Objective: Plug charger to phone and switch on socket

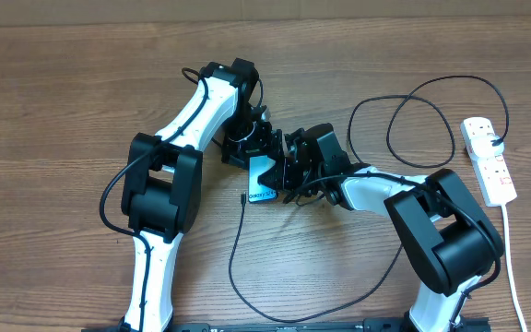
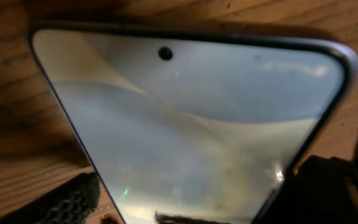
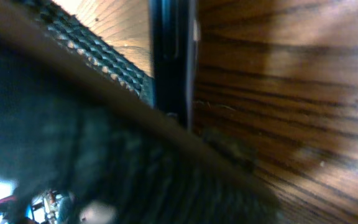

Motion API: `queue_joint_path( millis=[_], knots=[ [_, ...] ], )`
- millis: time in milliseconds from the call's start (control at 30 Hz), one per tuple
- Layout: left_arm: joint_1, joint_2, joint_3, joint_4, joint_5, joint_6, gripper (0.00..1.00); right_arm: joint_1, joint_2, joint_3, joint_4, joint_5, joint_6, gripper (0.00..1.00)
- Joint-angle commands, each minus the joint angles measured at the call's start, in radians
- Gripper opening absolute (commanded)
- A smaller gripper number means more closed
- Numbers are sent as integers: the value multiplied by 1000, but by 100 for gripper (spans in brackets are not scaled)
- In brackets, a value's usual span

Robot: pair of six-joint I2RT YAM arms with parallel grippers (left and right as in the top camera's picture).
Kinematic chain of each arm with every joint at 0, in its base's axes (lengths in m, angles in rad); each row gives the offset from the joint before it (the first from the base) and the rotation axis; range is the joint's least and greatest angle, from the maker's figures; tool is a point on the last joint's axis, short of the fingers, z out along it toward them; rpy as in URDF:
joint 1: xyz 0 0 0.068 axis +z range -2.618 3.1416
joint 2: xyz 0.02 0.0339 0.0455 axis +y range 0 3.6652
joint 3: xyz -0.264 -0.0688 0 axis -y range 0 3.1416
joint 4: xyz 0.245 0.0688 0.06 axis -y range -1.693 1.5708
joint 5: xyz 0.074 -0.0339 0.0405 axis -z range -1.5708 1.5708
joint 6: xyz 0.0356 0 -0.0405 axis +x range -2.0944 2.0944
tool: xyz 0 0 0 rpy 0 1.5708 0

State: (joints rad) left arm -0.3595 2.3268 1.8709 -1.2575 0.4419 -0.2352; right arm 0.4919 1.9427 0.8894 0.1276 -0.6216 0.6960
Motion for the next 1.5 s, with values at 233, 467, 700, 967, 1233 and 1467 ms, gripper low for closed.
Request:
queue_joint_path(
  millis=[233,467,700,967,1233,1467],
  knots=[
    [22,11,56,-45,95,35,100,-80,-3,15,105,-291,-4,4],
    [75,-13,145,-50,379,180,93,-170,-3,16,281,-534,124,4],
    [89,-16,168,40,705,214,79,-189,-3,16,342,-572,285,4],
    [89,-16,168,128,907,214,57,-171,-3,16,536,-586,488,4],
    [88,-16,168,140,1066,214,43,-171,-3,16,616,-596,565,4],
    [77,-16,168,140,1104,214,38,-171,-3,16,678,-547,626,4]
  ],
)
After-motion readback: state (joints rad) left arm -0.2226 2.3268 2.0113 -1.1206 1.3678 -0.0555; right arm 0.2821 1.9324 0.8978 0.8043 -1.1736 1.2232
